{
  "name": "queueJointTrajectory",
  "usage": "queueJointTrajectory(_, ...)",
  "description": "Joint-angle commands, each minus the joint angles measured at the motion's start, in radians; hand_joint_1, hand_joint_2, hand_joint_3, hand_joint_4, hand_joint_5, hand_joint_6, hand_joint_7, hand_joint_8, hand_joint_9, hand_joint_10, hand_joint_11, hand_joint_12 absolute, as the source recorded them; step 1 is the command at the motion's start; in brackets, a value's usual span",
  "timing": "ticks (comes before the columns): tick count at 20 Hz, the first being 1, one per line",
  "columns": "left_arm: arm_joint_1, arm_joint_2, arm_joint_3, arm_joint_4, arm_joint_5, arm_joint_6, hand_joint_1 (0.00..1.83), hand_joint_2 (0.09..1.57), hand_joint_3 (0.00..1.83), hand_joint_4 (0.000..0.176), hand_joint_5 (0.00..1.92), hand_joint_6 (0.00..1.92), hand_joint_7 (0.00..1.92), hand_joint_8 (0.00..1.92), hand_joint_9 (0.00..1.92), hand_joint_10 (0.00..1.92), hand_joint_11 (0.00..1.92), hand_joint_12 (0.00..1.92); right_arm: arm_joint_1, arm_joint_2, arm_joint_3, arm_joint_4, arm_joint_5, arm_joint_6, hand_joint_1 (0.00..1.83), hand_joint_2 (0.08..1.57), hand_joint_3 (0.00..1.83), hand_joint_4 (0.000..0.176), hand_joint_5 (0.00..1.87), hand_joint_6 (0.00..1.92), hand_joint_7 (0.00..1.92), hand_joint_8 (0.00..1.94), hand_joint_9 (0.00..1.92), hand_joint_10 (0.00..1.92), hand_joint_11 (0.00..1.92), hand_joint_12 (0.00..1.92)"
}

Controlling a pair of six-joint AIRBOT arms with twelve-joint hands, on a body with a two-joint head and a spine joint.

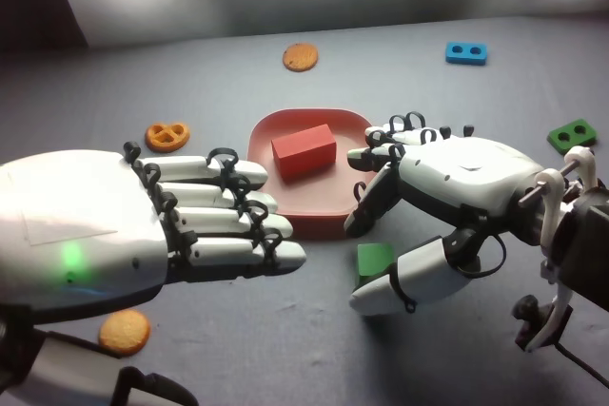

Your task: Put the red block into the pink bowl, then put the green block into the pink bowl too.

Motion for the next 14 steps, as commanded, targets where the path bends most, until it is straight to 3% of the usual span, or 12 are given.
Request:
queueJointTrajectory(1, -0.018, 0.005, -0.002, -0.037, -0.082, -0.001, 0.29, 1.12, 0.0, 0.0, 0.19, 0.0, 0.19, 0.0, 0.15, 0.0, 0.0, 0.13, 0.005, 0.006, 0.0, -0.03, 0.093, 0.005, 0.8, 0.74, 0.01, 0.07, 0.95, 0.0, 0.23, 0.0, 0.0, 0.0, 0.0, 0.0)
queueJointTrajectory(2, -0.018, 0.005, -0.001, -0.036, -0.082, -0.001, 0.25, 1.12, 0.0, 0.0, 0.23, 0.0, 0.24, 0.0, 0.21, 0.0, 0.0, 0.28, 0.004, 0.006, 0.0, -0.03, 0.093, 0.005, 0.81, 0.75, 0.01, 0.056, 0.95, 0.0, 0.22, 0.01, 0.0, 0.0, 0.0, 0.0)
queueJointTrajectory(3, -0.018, 0.005, -0.001, -0.036, -0.082, -0.001, 0.25, 1.12, 0.0, 0.0, 0.23, 0.0, 0.24, 0.0, 0.21, 0.0, 0.0, 0.28, 0.004, 0.006, 0.0, -0.03, 0.093, 0.005, 0.81, 0.75, 0.01, 0.056, 0.95, 0.0, 0.22, 0.01, 0.0, 0.0, 0.0, 0.0)
queueJointTrajectory(4, -0.017, 0.005, -0.001, -0.036, -0.082, -0.001, 0.26, 1.13, 0.0, 0.0, 0.22, 0.0, 0.23, 0.0, 0.2, 0.0, 0.0, 0.24, 0.004, 0.006, 0.0, -0.03, 0.093, 0.005, 0.83, 0.75, 0.01, 0.045, 0.96, 0.01, 0.25, 0.02, 0.0, 0.0, 0.0, 0.0)
queueJointTrajectory(5, -0.017, 0.005, -0.001, -0.036, -0.082, -0.001, 0.27, 1.11, 0.0, 0.0, 0.27, 0.0, 0.26, 0.0, 0.23, 0.0, 0.0, 0.37, 0.004, 0.006, 0.0, -0.03, 0.093, 0.005, 0.81, 0.75, 0.01, 0.052, 0.95, 0.0, 0.29, 0.01, 0.0, 0.0, 0.0, 0.0)
queueJointTrajectory(11, -0.017, 0.005, 0.003, -0.035, -0.082, -0.001, 0.27, 1.1, 0.0, 0.0, 0.24, 0.01, 0.25, 0.01, 0.22, 0.01, 0.0, 0.29, 0.002, 0.006, 0.0, -0.03, 0.093, 0.005, 0.82, 0.74, 0.0, 0.055, 0.97, 0.01, 0.22, 0.0, 0.0, 0.0, 0.0, 0.0)
queueJointTrajectory(12, -0.017, 0.005, 0.004, -0.035, -0.082, -0.003, 0.27, 1.11, 0.0, 0.0, 0.22, 0.0, 0.22, 0.01, 0.18, 0.01, 0.0, 0.2, 0.002, 0.006, 0.0, -0.03, 0.093, 0.004, 0.85, 0.73, 0.0, 0.034, 0.99, 0.01, 0.22, 0.0, 0.0, 0.0, 0.0, 0.0)
queueJointTrajectory(13, -0.017, 0.005, 0.005, -0.036, -0.082, -0.004, 0.27, 1.11, 0.0, 0.0, 0.22, 0.0, 0.22, 0.01, 0.18, 0.01, 0.0, 0.2, 0.002, 0.006, 0.0, -0.03, 0.093, 0.004, 0.85, 0.73, 0.0, 0.034, 0.99, 0.01, 0.22, 0.0, 0.0, 0.0, 0.0, 0.0)
queueJointTrajectory(14, -0.017, 0.005, 0.006, -0.036, -0.082, -0.006, 0.27, 1.1, 0.0, 0.0, 0.25, 0.0, 0.24, 0.0, 0.21, 0.0, 0.0, 0.28, 0.002, 0.006, 0.0, -0.03, 0.093, 0.004, 1.07, 0.91, 0.01, 0.148, 1.32, 0.2, 0.3, 0.01, 0.04, 0.01, 0.0, 0.0)
